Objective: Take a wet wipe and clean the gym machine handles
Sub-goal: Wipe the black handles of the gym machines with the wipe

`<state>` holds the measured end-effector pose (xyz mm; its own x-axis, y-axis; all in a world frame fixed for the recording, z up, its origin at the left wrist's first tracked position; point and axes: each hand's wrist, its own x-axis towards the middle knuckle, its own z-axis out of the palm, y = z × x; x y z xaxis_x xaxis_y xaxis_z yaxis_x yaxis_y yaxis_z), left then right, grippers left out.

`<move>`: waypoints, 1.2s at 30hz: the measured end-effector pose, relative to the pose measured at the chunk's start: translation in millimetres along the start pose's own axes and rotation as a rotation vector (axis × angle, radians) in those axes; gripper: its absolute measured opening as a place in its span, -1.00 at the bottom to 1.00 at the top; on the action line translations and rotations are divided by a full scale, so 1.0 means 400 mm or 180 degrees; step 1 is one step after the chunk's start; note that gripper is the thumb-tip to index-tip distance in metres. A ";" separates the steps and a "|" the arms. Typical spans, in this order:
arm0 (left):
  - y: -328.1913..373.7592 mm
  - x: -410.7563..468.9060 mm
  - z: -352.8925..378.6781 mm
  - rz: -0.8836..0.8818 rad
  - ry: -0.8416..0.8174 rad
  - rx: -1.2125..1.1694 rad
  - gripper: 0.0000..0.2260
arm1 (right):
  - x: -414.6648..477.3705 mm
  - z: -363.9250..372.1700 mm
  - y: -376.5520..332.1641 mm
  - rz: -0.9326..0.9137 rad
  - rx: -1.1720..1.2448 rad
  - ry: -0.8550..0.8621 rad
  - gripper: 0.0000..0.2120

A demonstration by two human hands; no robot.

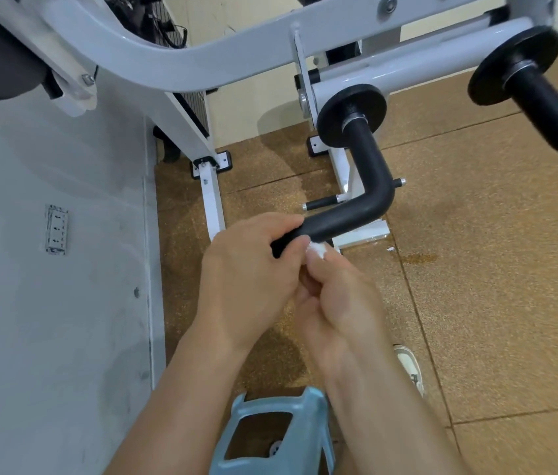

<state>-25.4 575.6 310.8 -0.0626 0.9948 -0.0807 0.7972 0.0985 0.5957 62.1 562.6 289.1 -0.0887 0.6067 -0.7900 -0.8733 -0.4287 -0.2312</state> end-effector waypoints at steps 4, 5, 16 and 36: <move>0.007 0.010 0.014 0.0175 0.0045 0.0147 -0.76 | 0.031 -0.006 -0.044 -0.0524 0.0271 0.0565 -0.71; 0.007 0.013 0.015 0.0110 0.0097 0.0097 -0.77 | 0.021 -0.009 -0.027 -0.0444 0.0157 0.0420 -0.74; 0.036 0.057 0.034 -0.0164 -0.0326 0.0160 -0.81 | 0.026 -0.023 -0.027 -0.0393 -0.0101 0.0188 -0.81; 0.102 0.121 0.083 -0.0402 -0.0683 -0.0350 -0.79 | 0.089 -0.032 -0.165 -0.1314 -0.0560 0.0937 -0.82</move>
<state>24.0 626.7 304.5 -0.0195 0.9471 -0.3203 0.7204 0.2355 0.6523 122.6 603.9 269.2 0.4053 0.5461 -0.7332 -0.7114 -0.3153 -0.6281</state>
